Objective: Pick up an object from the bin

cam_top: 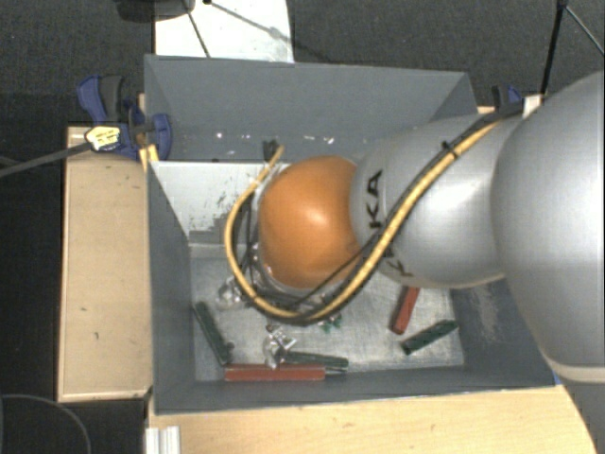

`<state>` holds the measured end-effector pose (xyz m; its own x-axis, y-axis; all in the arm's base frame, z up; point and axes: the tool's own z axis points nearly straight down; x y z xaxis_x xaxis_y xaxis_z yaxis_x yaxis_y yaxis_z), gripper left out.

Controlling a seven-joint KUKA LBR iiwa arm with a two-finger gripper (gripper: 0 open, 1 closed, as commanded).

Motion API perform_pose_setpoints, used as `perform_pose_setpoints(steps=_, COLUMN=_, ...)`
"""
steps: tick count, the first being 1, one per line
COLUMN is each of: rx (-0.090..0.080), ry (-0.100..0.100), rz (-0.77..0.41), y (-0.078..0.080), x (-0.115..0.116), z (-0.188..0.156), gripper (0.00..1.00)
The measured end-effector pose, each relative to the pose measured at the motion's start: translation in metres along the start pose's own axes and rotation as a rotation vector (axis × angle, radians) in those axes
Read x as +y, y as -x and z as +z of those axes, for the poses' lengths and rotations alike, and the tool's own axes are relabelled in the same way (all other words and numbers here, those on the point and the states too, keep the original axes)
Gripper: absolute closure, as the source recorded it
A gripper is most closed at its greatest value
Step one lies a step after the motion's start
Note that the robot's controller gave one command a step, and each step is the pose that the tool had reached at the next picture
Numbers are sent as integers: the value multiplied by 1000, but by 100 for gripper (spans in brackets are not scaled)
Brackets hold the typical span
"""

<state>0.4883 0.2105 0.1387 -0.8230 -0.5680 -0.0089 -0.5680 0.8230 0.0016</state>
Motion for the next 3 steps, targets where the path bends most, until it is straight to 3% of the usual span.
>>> perform_pose_setpoints(steps=1, rx=5, ry=0, rz=-15, y=-26, x=-43, z=23, gripper=0)
perform_pose_setpoints(steps=2, rx=5, ry=-5, rz=-120, y=-49, x=-73, z=37, gripper=0)
perform_pose_setpoints(steps=3, rx=-11, ry=-8, rz=-166, y=-43, x=-53, z=60, gripper=100)
